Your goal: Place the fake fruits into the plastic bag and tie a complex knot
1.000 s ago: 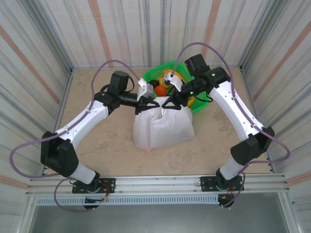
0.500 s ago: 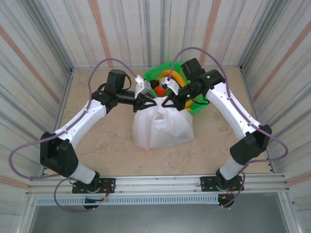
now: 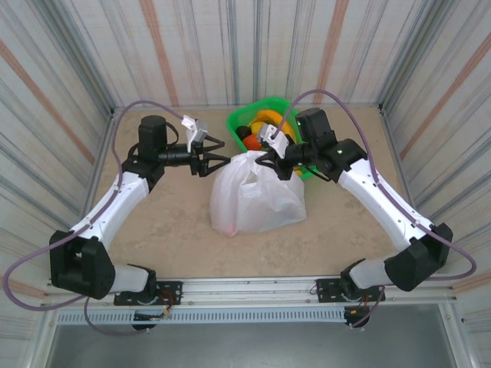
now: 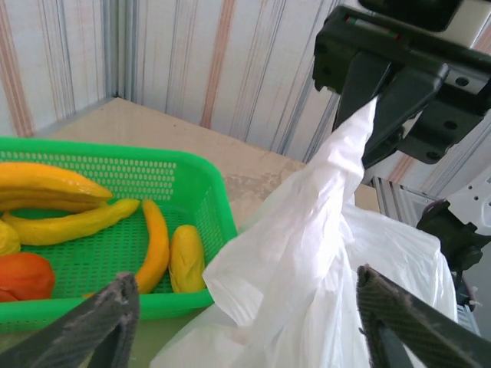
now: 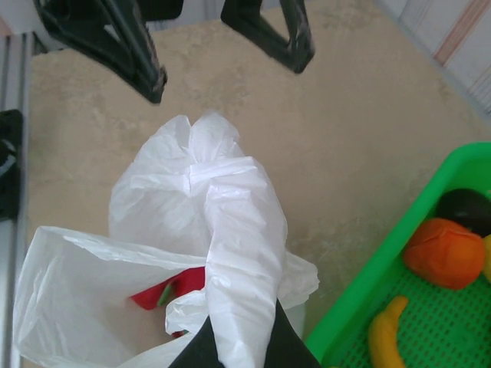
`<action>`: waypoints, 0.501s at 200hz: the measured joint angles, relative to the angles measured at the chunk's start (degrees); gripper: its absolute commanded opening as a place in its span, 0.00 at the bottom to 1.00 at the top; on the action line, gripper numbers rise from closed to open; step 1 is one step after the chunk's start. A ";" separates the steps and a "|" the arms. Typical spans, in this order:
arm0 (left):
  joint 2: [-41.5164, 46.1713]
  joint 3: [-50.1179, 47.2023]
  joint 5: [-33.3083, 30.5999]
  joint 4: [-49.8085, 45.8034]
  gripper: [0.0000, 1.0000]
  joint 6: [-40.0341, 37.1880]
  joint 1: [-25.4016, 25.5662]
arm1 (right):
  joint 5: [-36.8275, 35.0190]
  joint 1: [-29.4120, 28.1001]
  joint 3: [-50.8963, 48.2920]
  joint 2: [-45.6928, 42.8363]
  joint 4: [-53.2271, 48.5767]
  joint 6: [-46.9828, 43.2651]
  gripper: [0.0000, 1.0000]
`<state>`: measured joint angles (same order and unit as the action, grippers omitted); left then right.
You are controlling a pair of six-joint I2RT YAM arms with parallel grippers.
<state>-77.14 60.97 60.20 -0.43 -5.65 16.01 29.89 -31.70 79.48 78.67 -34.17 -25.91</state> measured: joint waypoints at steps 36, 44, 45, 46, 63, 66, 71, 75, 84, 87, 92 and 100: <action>-2.23 -1.55 0.81 4.20 0.82 3.10 1.68 | -4.22 -1.09 -2.54 -0.96 5.92 -0.02 0.00; -2.27 -1.86 1.20 5.01 0.82 3.58 2.23 | -4.98 -1.38 -3.21 -1.18 7.13 0.00 0.00; -2.29 -1.88 1.29 5.11 0.82 3.63 2.34 | -5.09 -1.42 -3.34 -1.20 7.30 -0.02 0.00; -2.29 -1.90 1.31 5.16 0.82 3.65 2.43 | -5.16 -1.44 -3.41 -1.22 7.39 -0.02 0.00; -2.29 -2.27 1.31 6.54 0.73 4.17 3.93 | -6.80 -1.84 -5.11 -1.86 9.94 0.00 0.00; -2.29 -2.29 1.18 6.49 0.69 4.24 4.17 | -7.08 -1.86 -5.35 -1.95 10.36 0.00 0.00; -2.29 -2.29 0.83 6.47 0.59 3.93 4.61 | -7.43 -2.05 -5.86 -2.14 11.21 0.02 0.00; -2.29 -2.29 0.50 6.21 0.50 4.04 4.87 | -7.67 -2.10 -6.32 -2.29 11.98 0.07 0.00; -2.29 -2.27 -0.50 5.99 0.29 3.52 5.55 | -8.20 -2.23 -7.28 -2.67 13.46 0.24 0.00; -2.29 -2.27 -0.74 5.79 0.23 3.50 5.64 | -8.37 -2.27 -7.61 -2.78 13.92 0.28 0.00; -2.29 -2.27 -1.33 5.42 0.14 3.34 5.84 | -8.94 -2.40 -8.13 -2.97 14.73 0.42 0.00; -2.29 -2.21 -2.14 4.59 0.06 3.23 5.88 | -9.62 -2.56 -8.81 -3.15 15.91 0.46 0.00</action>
<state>-79.44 58.76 58.06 4.16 -2.42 21.89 20.27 -34.26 70.67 75.53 -18.26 -25.45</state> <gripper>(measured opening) 0.235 0.049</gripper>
